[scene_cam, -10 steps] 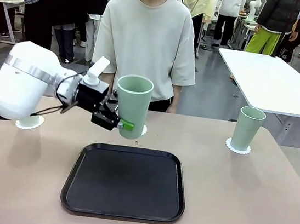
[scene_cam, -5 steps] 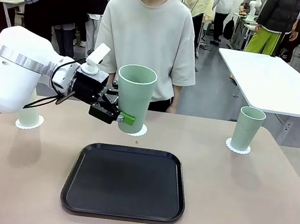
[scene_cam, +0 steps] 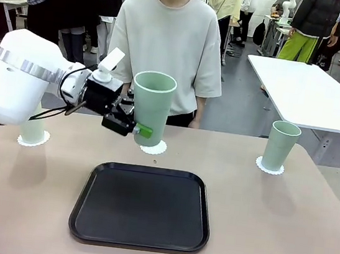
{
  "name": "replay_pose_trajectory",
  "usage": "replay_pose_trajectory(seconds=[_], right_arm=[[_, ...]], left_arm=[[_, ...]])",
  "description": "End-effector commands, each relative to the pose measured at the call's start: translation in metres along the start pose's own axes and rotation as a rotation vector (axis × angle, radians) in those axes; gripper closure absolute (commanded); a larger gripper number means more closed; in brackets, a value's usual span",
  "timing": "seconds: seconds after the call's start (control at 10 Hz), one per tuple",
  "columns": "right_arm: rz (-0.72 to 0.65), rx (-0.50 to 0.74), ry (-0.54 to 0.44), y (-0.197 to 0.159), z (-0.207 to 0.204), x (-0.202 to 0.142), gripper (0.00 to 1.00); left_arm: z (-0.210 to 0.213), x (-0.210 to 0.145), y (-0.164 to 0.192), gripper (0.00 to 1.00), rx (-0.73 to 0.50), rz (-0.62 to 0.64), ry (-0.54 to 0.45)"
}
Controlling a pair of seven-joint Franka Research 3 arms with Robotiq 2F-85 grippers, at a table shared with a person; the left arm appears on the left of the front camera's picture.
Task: Place coasters on the table and set cups on them.
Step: Take one Reusable plastic cup from the Flat Tray and place it on a coaster set by the human.
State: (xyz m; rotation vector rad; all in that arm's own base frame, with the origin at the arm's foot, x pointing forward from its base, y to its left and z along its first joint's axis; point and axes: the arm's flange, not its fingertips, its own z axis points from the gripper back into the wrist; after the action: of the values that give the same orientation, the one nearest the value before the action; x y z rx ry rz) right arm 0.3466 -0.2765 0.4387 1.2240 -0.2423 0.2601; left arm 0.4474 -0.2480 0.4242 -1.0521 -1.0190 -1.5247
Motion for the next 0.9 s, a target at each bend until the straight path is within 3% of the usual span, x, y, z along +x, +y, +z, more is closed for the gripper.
replay_pose_trajectory(seconds=[0.0, 0.5, 0.8], right_arm=[[-0.008, 0.003, -0.011, 0.002, -0.002, -0.001, 0.00], [-0.008, 0.003, -0.011, 0.002, -0.002, -0.001, 0.00], [-0.008, 0.003, -0.011, 0.002, -0.002, -0.001, 0.00]], left_arm=[[0.005, -0.018, 0.065, 0.17, 0.026, -0.008, -0.005], [0.003, -0.047, 0.143, 0.17, 0.007, 0.094, -0.015], [0.004, -0.047, 0.146, 0.17, 0.031, 0.178, 0.009]])
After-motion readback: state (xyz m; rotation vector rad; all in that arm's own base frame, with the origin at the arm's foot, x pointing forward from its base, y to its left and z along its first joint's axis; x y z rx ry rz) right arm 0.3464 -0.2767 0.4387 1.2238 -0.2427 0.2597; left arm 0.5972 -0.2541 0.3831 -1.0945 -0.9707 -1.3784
